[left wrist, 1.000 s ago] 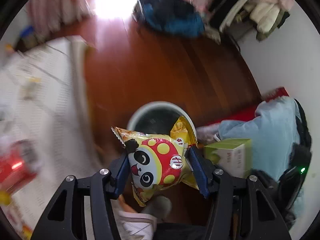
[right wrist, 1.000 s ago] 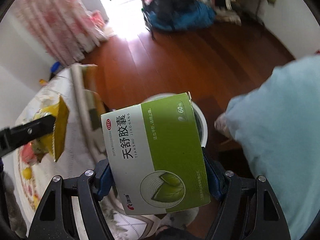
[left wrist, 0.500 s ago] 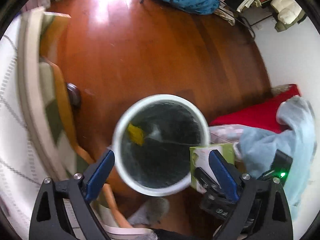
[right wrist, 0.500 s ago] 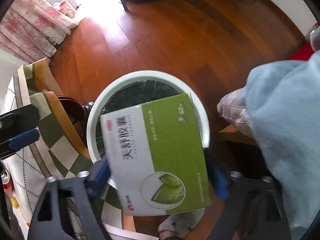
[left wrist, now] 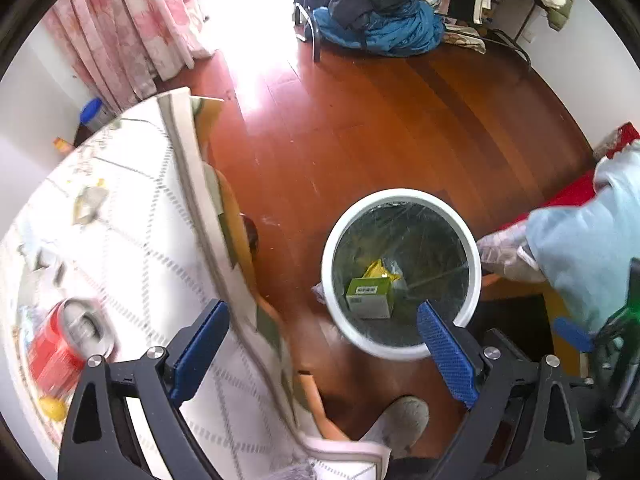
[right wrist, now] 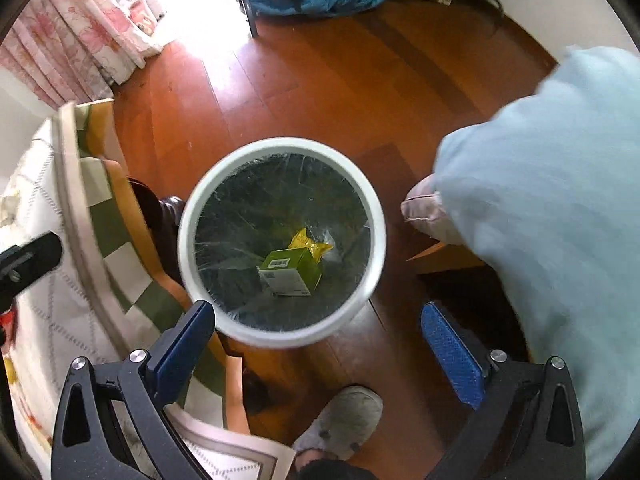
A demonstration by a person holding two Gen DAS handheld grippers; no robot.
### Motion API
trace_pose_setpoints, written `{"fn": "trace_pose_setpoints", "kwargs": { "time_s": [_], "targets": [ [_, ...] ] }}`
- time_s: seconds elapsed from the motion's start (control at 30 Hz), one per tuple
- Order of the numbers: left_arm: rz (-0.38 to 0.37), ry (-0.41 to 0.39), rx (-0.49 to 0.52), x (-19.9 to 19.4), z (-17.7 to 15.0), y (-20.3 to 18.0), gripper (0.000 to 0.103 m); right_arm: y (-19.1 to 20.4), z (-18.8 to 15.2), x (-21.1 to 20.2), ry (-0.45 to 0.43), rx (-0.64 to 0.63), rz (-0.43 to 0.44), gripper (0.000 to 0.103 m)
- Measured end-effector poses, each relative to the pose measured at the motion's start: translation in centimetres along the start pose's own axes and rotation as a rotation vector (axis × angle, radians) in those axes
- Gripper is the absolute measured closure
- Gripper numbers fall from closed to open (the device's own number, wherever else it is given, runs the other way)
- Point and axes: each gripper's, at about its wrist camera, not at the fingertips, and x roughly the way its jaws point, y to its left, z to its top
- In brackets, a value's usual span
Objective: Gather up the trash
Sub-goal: 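Carry both items over the white bin and open both tools to drop them, then grasp the yellow lemon with the left tool while the right tool grasps the red Coke can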
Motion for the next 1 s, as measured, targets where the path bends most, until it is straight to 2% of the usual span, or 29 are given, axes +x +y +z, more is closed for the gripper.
{"fn": "trace_pose_setpoints", "kwargs": {
  "time_s": [0.2, 0.47, 0.7, 0.8, 0.87, 1.0],
  "targets": [
    [0.013, -0.075, 0.015, -4.9, -1.8, 0.0, 0.007, -0.6, -2.9, -6.2, -0.068, -0.007, -0.015, 0.000],
    [0.014, -0.209, -0.003, -13.6, -5.0, 0.9, 0.007, -0.3, -6.8, -15.5, -0.194, -0.027, -0.011, 0.000],
    [0.007, -0.296, -0.060, -19.8, -7.9, 3.2, 0.007, 1.4, -9.5, -23.1, -0.301, -0.035, 0.048, 0.000],
    [0.022, -0.308, -0.112, -21.4, -9.6, 5.6, 0.007, 3.0, -10.5, -25.5, -0.323, -0.046, 0.106, 0.000],
    [0.063, -0.304, -0.163, -21.6, -11.3, 8.4, 0.007, 4.9, -11.3, -26.4, -0.320, -0.068, 0.153, 0.000],
    [0.162, -0.237, -0.285, -20.0, -14.9, 14.5, 0.007, 9.3, -12.4, -25.4, -0.275, -0.143, 0.214, 0.000]
  ]
}}
